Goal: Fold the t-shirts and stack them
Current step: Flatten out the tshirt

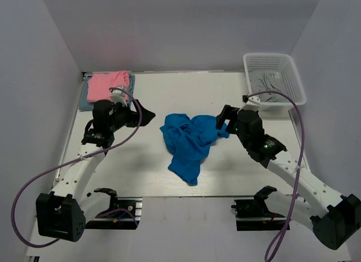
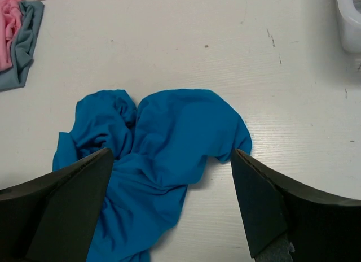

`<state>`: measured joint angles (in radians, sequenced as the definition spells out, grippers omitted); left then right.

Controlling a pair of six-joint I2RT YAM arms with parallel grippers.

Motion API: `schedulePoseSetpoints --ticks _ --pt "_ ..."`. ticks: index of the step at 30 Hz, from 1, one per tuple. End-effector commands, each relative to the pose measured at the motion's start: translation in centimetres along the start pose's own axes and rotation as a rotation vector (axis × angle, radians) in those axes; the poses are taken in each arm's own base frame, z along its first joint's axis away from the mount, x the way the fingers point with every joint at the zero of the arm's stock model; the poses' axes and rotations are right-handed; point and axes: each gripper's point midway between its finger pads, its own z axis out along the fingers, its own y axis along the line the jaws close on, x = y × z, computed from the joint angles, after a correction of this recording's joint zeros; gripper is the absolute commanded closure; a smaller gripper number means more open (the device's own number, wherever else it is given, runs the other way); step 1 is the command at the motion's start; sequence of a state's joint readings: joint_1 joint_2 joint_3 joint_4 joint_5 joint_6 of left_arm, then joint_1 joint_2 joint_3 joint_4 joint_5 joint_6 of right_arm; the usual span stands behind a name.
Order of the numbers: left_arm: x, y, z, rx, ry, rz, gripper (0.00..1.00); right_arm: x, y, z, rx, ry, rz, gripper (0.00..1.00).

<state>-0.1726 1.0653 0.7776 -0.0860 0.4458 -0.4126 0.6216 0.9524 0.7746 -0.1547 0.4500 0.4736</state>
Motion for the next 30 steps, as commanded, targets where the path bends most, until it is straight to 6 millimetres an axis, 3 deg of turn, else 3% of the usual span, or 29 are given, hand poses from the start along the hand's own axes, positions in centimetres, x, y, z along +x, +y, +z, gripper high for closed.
schedulePoseSetpoints --ticks 1,4,6,7,9,12,19,24,25,26,27,29,30 --pt "1.0 -2.0 -0.9 0.091 0.024 -0.01 0.0 0.4 0.0 -0.2 0.007 0.029 0.014 0.1" --pt "1.7 -4.4 -1.2 0.215 0.037 -0.018 0.0 2.5 -0.1 0.8 0.004 0.095 -0.022 0.1" --pt "3.2 -5.1 -0.5 0.259 0.098 -0.039 0.0 4.4 -0.6 1.8 0.036 0.159 -0.051 0.1" --pt "3.0 -5.6 -0.4 0.267 0.106 -0.037 0.0 3.7 -0.7 2.0 0.064 0.145 -0.055 0.1" --pt "4.2 -5.3 0.2 0.225 0.149 -0.047 0.0 5.2 -1.9 2.5 0.14 0.216 -0.069 0.1" --pt "5.0 -6.0 0.3 0.221 0.19 -0.027 0.0 5.5 -2.3 2.6 0.165 0.231 -0.095 0.1" --pt "8.3 -7.4 2.4 0.101 0.33 0.001 0.0 6.5 -1.1 2.6 0.118 0.289 -0.045 0.1" --pt "10.6 -7.0 5.8 0.016 0.388 0.027 0.0 6.4 -2.3 2.5 0.17 0.244 -0.028 0.1" --pt "10.1 -7.3 5.9 0.007 0.377 0.035 0.0 6.2 -2.2 2.3 0.161 0.235 -0.02 0.1" --pt "11.6 -6.6 6.8 -0.039 0.423 0.042 0.0 6.0 -2.2 2.4 0.156 0.222 -0.009 0.1" --pt "10.9 -6.8 7.5 -0.046 0.417 0.044 0.0 6.4 -2.4 2.1 0.154 0.227 -0.009 0.1" --pt "11.9 -6.7 8.5 -0.075 0.441 0.06 0.07 6.5 -2.6 2.1 0.163 0.219 0.003 0.11" --pt "11.5 -6.7 8.7 -0.079 0.428 0.063 0.17 6.9 -2.9 2.1 0.172 0.228 -0.003 0.11"
